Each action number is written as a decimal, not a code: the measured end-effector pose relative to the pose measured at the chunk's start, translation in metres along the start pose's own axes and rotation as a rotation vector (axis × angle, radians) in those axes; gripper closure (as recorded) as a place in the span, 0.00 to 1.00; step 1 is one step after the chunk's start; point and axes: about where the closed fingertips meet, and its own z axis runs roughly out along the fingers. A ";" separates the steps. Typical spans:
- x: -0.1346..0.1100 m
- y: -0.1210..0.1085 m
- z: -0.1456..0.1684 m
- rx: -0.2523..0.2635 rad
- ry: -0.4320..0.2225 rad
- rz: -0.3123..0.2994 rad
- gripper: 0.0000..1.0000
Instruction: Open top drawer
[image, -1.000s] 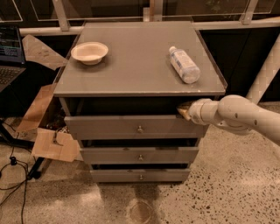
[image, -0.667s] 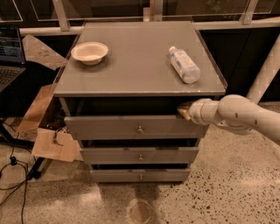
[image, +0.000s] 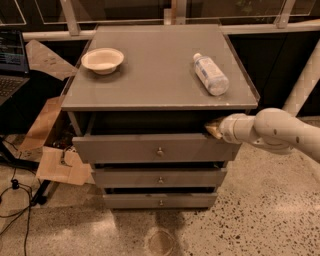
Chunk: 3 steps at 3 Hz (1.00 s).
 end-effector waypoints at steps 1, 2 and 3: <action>0.005 0.007 -0.011 -0.038 0.010 0.012 1.00; 0.003 0.007 -0.007 -0.039 0.009 0.011 1.00; -0.004 0.002 -0.002 -0.049 0.022 -0.015 1.00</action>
Offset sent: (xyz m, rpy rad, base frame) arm -0.0131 -0.0018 0.0011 0.0154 0.0305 0.0199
